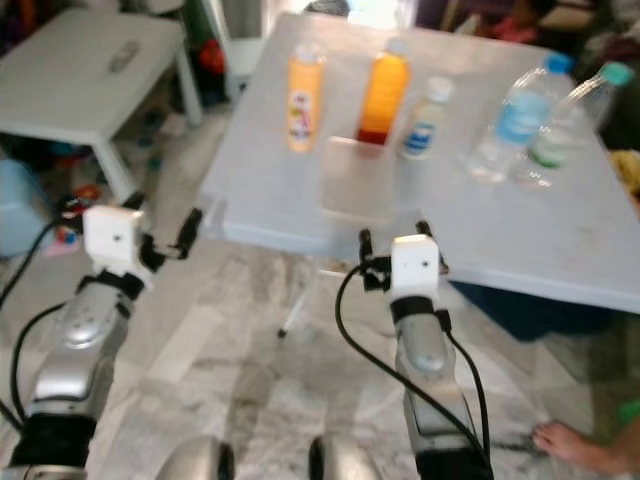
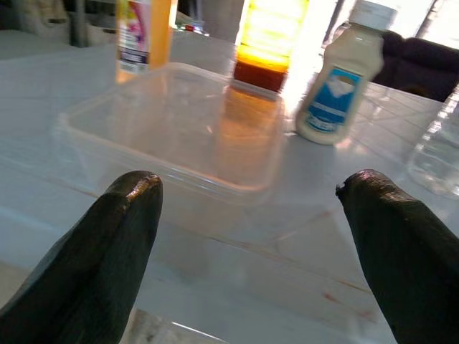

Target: Restocking fridge

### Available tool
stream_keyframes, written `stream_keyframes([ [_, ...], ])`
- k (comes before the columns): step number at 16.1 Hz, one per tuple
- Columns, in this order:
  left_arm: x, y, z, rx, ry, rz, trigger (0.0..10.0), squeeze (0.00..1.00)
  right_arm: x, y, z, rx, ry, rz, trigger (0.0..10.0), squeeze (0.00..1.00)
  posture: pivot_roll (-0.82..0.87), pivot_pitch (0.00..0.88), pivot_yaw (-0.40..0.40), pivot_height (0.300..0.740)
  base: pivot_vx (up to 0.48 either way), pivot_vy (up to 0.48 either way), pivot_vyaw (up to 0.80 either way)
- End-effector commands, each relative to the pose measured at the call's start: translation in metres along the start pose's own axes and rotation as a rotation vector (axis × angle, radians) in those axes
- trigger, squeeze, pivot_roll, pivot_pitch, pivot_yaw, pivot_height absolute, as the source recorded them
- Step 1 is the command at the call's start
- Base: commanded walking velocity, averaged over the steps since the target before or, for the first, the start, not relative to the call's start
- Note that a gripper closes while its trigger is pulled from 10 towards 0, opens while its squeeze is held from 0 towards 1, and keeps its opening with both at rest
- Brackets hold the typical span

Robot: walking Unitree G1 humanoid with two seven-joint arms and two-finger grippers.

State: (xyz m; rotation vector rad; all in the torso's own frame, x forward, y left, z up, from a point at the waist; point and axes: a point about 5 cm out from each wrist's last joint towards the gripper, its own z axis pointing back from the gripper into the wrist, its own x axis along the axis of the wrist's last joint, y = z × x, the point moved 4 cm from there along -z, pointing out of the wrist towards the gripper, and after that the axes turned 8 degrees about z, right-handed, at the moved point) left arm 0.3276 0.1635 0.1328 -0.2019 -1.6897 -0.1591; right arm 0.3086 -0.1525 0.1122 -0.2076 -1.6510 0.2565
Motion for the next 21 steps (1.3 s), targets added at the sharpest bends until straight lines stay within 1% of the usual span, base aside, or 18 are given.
stream_keyframes([
  [1,0.001,-0.006,-0.001,-0.016,-0.004,0.015,10.0,0.0,-0.001,-0.008,0.002,-0.02,-0.001,0.014,10.0,0.0,-0.03,0.112,-0.053,0.74,0.0,0.0,0.0],
  [2,0.001,-0.005,0.0,-0.015,-0.002,0.012,10.0,0.0,0.0,-0.007,0.002,-0.019,-0.003,0.013,10.0,0.0,-0.03,0.112,-0.051,0.74,0.0,0.0,0.0],
  [3,-0.002,-0.001,0.004,-0.014,0.017,-0.001,10.0,0.0,0.001,-0.01,0.004,-0.028,-0.008,0.024,10.0,0.0,-0.02,0.114,-0.05,0.74,0.0,0.0,0.0],
  [4,-0.014,0.004,0.014,-0.027,0.07,-0.008,10.0,0.0,0.002,-0.021,0.003,-0.058,-0.008,0.02,10.0,0.0,-0.02,0.118,-0.046,0.74,0.0,0.0,0.0],
  [6,-0.022,0.007,0.022,-0.037,0.11,-0.021,10.0,0.0,0.004,-0.031,-0.002,-0.093,-0.014,0.027,10.0,0.0,-0.02,0.123,-0.04,0.74,0.0,0.0,0.0],
  [8,-0.027,0.01,0.032,-0.036,0.136,-0.033,10.0,0.0,0.007,-0.055,-0.014,-0.164,-0.018,0.004,10.0,0.0,0.0,0.136,-0.031,0.74,0.0,0.0,0.0],
  [9,-0.026,0.01,0.033,-0.035,0.137,-0.036,10.0,0.0,0.007,-0.06,-0.016,-0.175,-0.019,0.002,10.0,0.0,0.0,0.137,-0.03,0.74,0.0,0.0,0.0],
  [11,-0.023,0.007,0.033,-0.046,0.136,-0.041,10.0,0.0,0.008,-0.08,-0.031,-0.196,-0.014,-0.032,10.0,0.0,0.01,0.153,-0.02,0.74,0.0,0.0,0.0],
  [13,-0.022,0.007,0.034,-0.054,0.139,-0.048,10.0,0.0,0.013,-0.087,-0.041,-0.198,-0.025,-0.048,10.0,0.0,0.02,0.163,-0.011,0.74,0.0,0.0,0.0],
  [14,-0.021,0.007,0.034,-0.062,0.142,-0.055,10.0,0.0,0.013,-0.088,-0.05,-0.177,-0.02,-0.094,10.0,0.0,0.03,0.169,-0.006,0.74,0.0,0.0,0.0],
  [15,-0.02,0.007,0.035,-0.065,0.143,-0.059,10.0,0.0,0.015,-0.086,-0.053,-0.163,-0.028,-0.109,10.0,0.0,0.04,0.174,0.001,0.74,0.0,0.0,0.0],
  [16,-0.018,0.008,0.035,-0.071,0.144,-0.068,10.0,0.0,0.019,-0.079,-0.058,-0.12,-0.047,-0.119,10.0,0.0,0.05,0.18,0.008,0.74,0.0,0.0,0.0],
  [17,-0.017,0.008,0.035,-0.073,0.144,-0.072,10.0,0.0,0.02,-0.075,-0.061,-0.099,-0.051,-0.134,10.0,0.0,0.05,0.181,0.009,0.74,0.0,0.0,0.0],
  [18,-0.017,0.008,0.035,-0.078,0.146,-0.079,10.0,0.0,0.02,-0.069,-0.064,-0.074,-0.048,-0.164,10.0,0.0,0.05,0.184,0.013,0.74,0.0,0.0,0.0],
  [19,-0.016,0.009,0.035,-0.079,0.147,-0.083,10.0,0.0,0.02,-0.058,-0.064,-0.021,-0.046,-0.224,10.0,0.0,0.06,0.186,0.016,0.74,0.0,0.0,0.0],
  [20,-0.015,0.009,0.035,-0.081,0.147,-0.085,10.0,0.0,0.018,-0.051,-0.064,0.003,-0.039,-0.243,10.0,0.0,0.06,0.188,0.017,0.74,0.0,0.0,0.0],
  [21,-0.014,0.008,0.034,-0.083,0.147,-0.084,10.0,0.0,0.015,-0.05,-0.063,-0.002,-0.026,-0.271,10.0,0.0,0.06,0.188,0.016,0.74,0.0,0.0,0.0],
])
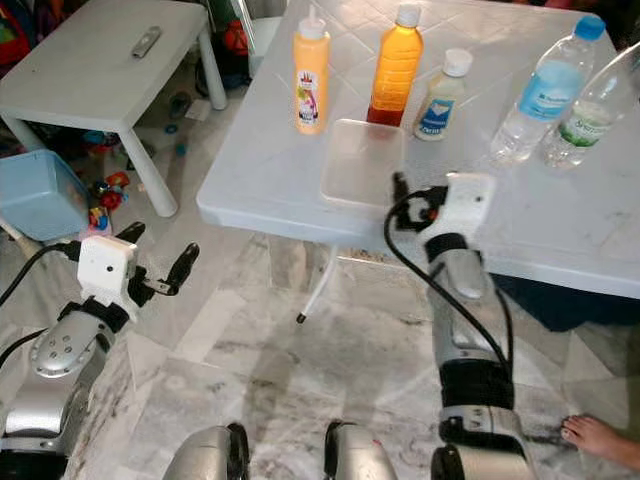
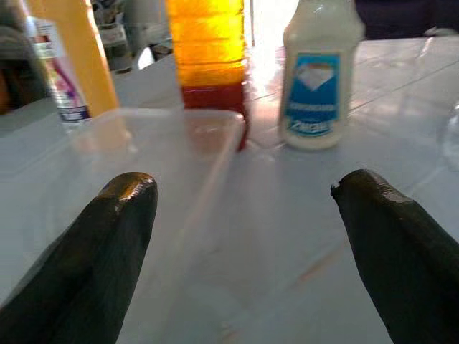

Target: Restocking fridge

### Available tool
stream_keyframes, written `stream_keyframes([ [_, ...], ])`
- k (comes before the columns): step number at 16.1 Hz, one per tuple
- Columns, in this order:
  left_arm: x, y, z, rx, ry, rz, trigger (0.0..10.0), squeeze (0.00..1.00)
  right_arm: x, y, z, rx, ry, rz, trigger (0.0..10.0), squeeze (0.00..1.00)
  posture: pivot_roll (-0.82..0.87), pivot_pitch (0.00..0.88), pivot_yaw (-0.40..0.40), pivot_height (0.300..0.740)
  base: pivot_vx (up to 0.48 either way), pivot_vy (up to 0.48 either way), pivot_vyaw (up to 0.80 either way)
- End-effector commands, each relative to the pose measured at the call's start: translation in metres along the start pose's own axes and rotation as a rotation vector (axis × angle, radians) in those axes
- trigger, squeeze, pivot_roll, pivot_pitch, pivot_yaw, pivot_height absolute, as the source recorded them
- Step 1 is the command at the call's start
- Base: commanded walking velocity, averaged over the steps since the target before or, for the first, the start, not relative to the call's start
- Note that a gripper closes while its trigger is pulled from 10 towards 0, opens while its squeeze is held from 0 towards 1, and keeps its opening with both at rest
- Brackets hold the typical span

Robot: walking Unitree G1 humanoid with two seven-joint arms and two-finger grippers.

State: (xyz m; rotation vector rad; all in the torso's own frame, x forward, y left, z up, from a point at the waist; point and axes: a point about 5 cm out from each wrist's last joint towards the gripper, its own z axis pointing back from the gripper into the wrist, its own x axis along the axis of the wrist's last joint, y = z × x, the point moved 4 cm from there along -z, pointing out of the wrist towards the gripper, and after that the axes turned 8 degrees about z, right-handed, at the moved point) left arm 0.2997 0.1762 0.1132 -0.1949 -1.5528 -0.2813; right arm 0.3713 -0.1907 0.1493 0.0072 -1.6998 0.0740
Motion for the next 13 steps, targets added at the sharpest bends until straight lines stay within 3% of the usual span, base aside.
stream_keyframes([
  [1,0.002,0.001,0.002,-0.002,0.009,-0.023,10.0,0.0,-0.005,-0.001,0.002,-0.006,0.02,-0.025,10.0,0.0,0.06,0.19,0.016,0.74,0.0,0.0,0.0],
  [5,0.003,0.001,0.001,-0.006,0.009,-0.026,10.0,0.0,-0.017,0.01,0.01,0.034,0.052,-0.036,10.0,0.0,0.06,0.193,0.016,0.74,0.0,0.0,0.0],
  [7,0.003,-0.001,-0.001,-0.011,0.008,-0.028,10.0,0.0,-0.017,0.021,0.01,0.092,0.061,-0.146,10.0,0.0,0.06,0.192,0.014,0.74,0.0,0.0,0.0],
  [13,0.006,-0.002,-0.002,-0.008,-0.005,-0.038,10.0,0.0,-0.007,0.017,0.005,0.081,0.021,-0.134,10.0,0.0,0.06,0.19,0.008,0.74,0.0,0.0,0.0],
])
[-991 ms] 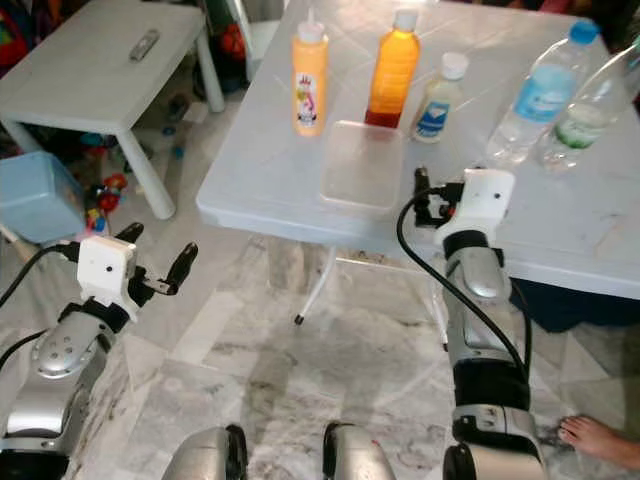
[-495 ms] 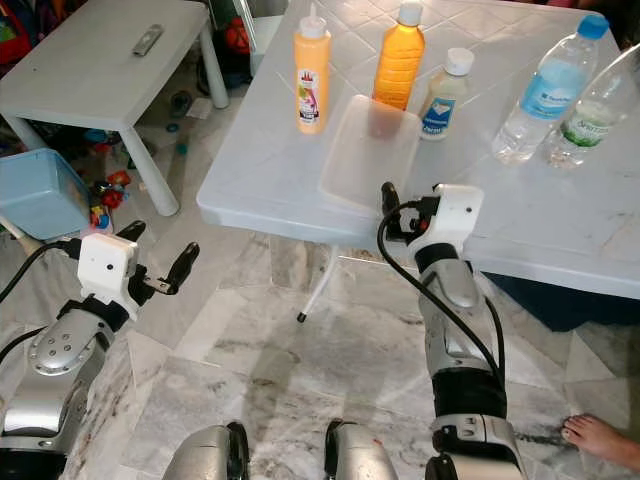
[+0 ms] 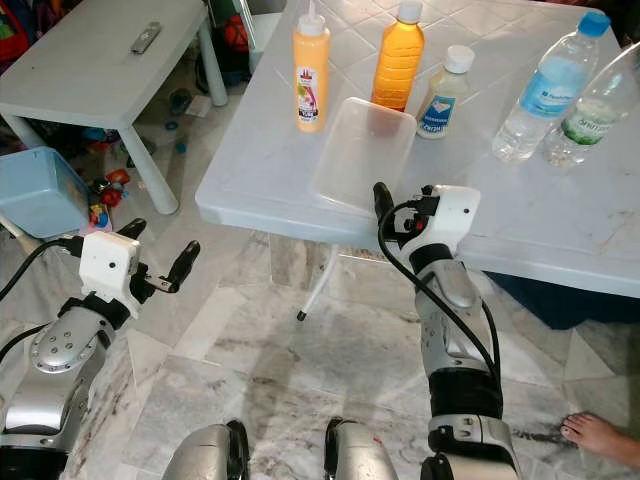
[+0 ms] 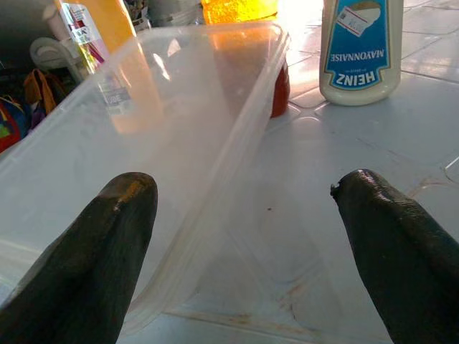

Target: Restocking fridge

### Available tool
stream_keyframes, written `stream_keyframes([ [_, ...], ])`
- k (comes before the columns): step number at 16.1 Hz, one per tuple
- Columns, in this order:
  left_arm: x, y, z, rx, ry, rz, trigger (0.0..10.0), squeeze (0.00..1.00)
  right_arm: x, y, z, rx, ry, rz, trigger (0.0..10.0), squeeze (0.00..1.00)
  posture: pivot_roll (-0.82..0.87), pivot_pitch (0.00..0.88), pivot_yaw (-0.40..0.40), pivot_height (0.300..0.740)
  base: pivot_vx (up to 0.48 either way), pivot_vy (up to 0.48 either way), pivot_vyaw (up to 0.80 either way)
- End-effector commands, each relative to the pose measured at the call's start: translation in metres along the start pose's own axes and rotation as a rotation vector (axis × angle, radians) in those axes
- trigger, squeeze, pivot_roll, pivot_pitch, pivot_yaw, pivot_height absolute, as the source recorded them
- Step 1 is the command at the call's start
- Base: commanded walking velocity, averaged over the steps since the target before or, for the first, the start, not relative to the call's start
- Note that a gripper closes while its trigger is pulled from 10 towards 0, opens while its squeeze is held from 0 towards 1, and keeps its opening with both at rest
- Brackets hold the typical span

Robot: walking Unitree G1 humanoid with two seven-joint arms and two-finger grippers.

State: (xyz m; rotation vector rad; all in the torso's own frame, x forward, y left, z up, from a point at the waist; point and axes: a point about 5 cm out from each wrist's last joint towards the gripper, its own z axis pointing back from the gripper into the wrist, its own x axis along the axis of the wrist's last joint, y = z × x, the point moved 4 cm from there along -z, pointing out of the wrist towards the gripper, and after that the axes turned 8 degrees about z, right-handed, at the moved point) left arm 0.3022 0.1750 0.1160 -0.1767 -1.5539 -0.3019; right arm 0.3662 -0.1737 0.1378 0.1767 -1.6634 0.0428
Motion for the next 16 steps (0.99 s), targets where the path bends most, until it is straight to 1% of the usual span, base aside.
stream_keyframes([
  [1,0.004,-0.002,0.0,-0.007,-0.009,-0.017,10.0,0.0,0.005,0.0,-0.001,0.001,-0.008,-0.003,10.0,0.0,0.06,0.19,0.009,0.74,0.0,0.0,0.0],
  [2,0.004,-0.002,-0.001,-0.009,-0.011,-0.02,10.0,0.0,0.006,0.0,-0.003,0.002,-0.012,-0.008,10.0,0.0,0.06,0.19,0.009,0.74,0.0,0.0,0.0],
  [3,0.005,-0.002,-0.002,-0.008,-0.015,-0.025,10.0,0.0,0.007,0.001,-0.004,-0.004,-0.013,-0.04,10.0,0.0,0.06,0.189,0.008,0.74,0.0,0.0,0.0],
  [4,0.005,-0.002,-0.002,-0.008,-0.016,-0.027,10.0,0.0,0.007,0.001,-0.004,-0.005,-0.014,-0.05,10.0,0.0,0.06,0.189,0.008,0.74,0.0,0.0,0.0],
  [6,0.006,-0.002,-0.003,-0.005,-0.021,-0.034,10.0,0.0,0.01,0.002,-0.006,-0.013,-0.022,-0.124,10.0,0.0,0.06,0.189,0.008,0.74,0.0,0.0,0.0],
  [8,0.007,-0.003,-0.004,-0.009,-0.023,-0.037,10.0,0.0,0.012,0.006,-0.007,0.0,-0.025,-0.145,10.0,0.0,0.06,0.189,0.008,0.74,0.0,0.0,0.0],
  [11,0.008,-0.004,-0.005,-0.012,-0.026,-0.043,10.0,0.0,0.014,0.01,-0.009,0.0,-0.023,-0.228,10.0,0.0,0.06,0.185,0.007,0.74,0.0,0.0,0.0],
  [12,0.008,-0.004,-0.005,-0.013,-0.028,-0.044,10.0,0.0,0.014,0.014,-0.01,0.002,-0.02,-0.265,10.0,0.0,0.06,0.185,0.007,0.74,0.0,0.0,0.0],
  [13,0.008,-0.004,-0.006,-0.014,-0.029,-0.046,10.0,0.0,0.014,0.02,-0.009,0.011,-0.018,-0.284,10.0,0.0,0.06,0.185,0.005,0.74,0.0,0.0,0.0],
  [14,0.008,-0.005,-0.006,-0.015,-0.031,-0.047,10.0,0.0,0.012,0.027,-0.009,0.02,-0.009,-0.311,10.0,0.0,0.06,0.185,0.005,0.74,0.0,0.0,0.0],
  [15,0.008,-0.005,-0.007,-0.016,-0.031,-0.047,10.0,0.0,0.01,0.03,-0.008,0.02,-0.003,-0.333,10.0,0.0,0.06,0.184,0.005,0.74,0.0,0.0,0.0],
  [16,0.008,-0.006,-0.007,-0.018,-0.031,-0.048,10.0,0.0,0.007,0.034,-0.008,0.027,0.008,-0.372,4.6,0.0,0.06,0.184,0.005,0.74,0.0,0.0,0.0],
])
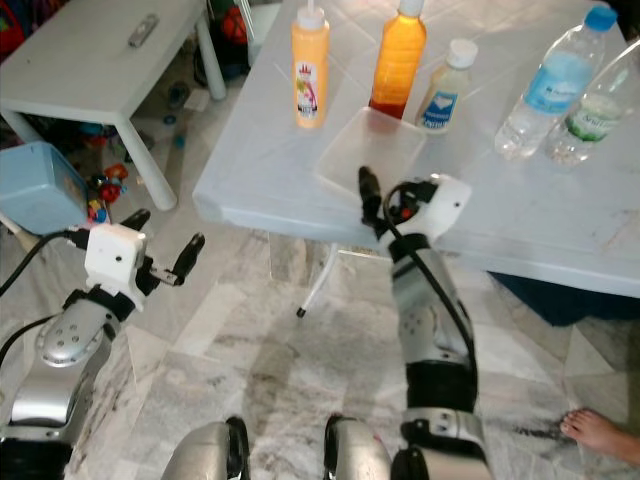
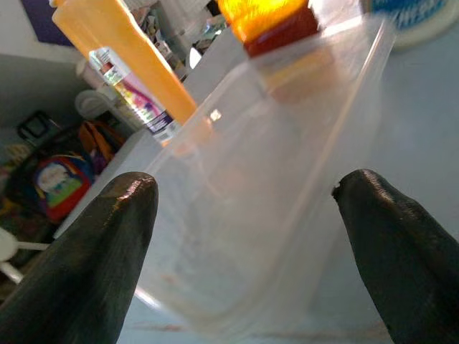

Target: Restocking fridge

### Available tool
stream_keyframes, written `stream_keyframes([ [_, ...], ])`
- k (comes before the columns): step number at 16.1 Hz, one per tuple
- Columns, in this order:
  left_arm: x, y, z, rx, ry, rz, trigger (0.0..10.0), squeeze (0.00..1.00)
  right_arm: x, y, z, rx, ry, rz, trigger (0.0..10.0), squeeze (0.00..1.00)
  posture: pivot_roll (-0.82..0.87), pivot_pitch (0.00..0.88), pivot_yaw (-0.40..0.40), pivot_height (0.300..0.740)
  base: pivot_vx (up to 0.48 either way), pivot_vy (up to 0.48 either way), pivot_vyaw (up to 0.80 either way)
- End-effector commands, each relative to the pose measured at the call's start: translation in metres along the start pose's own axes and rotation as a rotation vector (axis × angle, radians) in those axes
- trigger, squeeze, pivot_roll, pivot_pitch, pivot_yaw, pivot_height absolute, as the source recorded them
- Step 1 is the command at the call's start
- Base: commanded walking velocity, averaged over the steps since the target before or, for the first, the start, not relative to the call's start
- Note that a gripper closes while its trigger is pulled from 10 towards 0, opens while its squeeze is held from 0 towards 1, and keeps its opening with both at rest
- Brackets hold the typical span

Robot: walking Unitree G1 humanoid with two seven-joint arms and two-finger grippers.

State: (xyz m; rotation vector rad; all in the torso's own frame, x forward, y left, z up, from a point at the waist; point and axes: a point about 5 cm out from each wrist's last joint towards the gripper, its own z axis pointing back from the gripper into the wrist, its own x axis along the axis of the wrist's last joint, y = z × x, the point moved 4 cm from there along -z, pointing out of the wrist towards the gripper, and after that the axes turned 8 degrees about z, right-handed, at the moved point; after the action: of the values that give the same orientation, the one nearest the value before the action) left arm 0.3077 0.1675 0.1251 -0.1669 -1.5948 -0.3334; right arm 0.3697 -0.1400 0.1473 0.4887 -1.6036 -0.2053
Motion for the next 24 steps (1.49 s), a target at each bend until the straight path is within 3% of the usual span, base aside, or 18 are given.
stream_keyframes([
  [1,-0.002,-0.002,0.0,-0.01,0.007,-0.016,10.0,0.0,-0.001,0.002,0.0,0.004,0.005,-0.026,0.4,0.0,0.06,0.182,0.004,0.74,0.0,0.0,0.0],
  [6,-0.001,-0.004,-0.002,-0.014,0.0,-0.019,10.0,0.0,-0.01,0.006,0.001,0.002,0.046,-0.1,0.0,0.0,0.06,0.18,-0.003,0.74,0.0,0.0,0.0],
  [15,-0.001,-0.004,-0.003,-0.018,-0.004,-0.023,10.0,0.0,-0.002,-0.023,0.002,-0.114,0.031,-0.136,0.0,0.0,0.06,0.178,0.0,0.74,0.0,0.0,0.0],
  [21,0.0,-0.004,-0.004,-0.018,-0.007,-0.029,10.0,0.0,0.002,-0.028,0.0,-0.133,0.018,-0.138,0.0,0.0,0.06,0.175,0.0,0.74,0.0,0.0,0.0],
  [24,0.001,-0.004,-0.005,-0.016,-0.011,-0.033,10.0,0.0,0.005,-0.029,0.0,-0.155,0.001,-0.125,2.6,0.0,0.06,0.175,0.0,0.74,0.0,0.0,0.0],
])
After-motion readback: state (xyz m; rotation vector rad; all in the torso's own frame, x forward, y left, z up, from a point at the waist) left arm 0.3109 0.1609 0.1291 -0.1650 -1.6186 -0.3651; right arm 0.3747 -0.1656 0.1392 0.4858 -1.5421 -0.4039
